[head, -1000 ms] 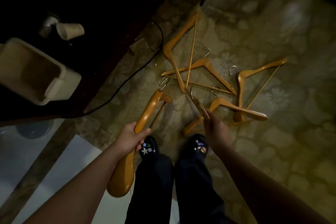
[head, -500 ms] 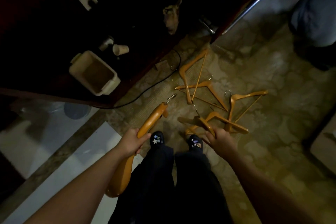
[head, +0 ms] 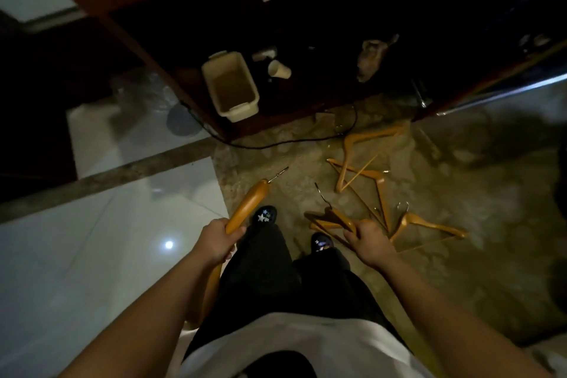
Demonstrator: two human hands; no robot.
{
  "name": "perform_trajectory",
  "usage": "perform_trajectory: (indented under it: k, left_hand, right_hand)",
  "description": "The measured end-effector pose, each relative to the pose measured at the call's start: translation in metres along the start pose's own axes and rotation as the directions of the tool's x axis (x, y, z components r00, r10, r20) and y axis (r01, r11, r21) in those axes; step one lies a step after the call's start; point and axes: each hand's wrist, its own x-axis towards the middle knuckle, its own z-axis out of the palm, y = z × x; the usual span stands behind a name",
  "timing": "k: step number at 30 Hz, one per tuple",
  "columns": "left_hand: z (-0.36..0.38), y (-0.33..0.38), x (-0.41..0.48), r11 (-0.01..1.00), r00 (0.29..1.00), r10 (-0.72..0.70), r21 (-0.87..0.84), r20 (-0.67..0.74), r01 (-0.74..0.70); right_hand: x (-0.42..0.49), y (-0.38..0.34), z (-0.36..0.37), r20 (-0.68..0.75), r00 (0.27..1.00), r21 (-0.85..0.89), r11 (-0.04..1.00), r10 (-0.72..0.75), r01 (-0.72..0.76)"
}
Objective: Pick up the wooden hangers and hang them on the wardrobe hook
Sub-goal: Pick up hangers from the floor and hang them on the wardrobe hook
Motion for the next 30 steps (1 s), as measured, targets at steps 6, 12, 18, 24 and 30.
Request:
perform_trajectory:
  k: [6,12,18,24,30]
  left_hand:
    - [0.036,-0.042,-0.053,0.995,0.992,-0.082,-0.07,-0.094,0.076]
    - [0.075,-0.094,-0.104,0.938,0.957,-0.236,-0.295,-0.168,0.179]
    - [0.098,-0.159,-0.136,0.765,0.919,-0.375,-0.6,-0.118,0.235]
    - [0.1,-0.221,-0.161,0.681,0.902,-0.411,-0.702,-0.128,0.21]
    - [0.082,-0.278,-0.177,0.621,0.878,-0.452,-0.762,-0.158,0.183]
  right_hand:
    - [-0.007,0.005,-0.014,0.1,0.984,-0.213,0.963,-0.149,0.167]
    - [-0.021,-0.001,-0.006,0.219,0.949,-0.375,0.878,-0.227,0.297]
    - [-0.035,-0.044,0.016,0.359,0.897,-0.518,0.745,-0.258,0.421]
    - [-0.044,-0.108,0.066,0.435,0.858,-0.642,0.575,-0.272,0.508]
    - [-0.062,-0.187,0.138,0.511,0.815,-0.676,0.458,-0.272,0.577]
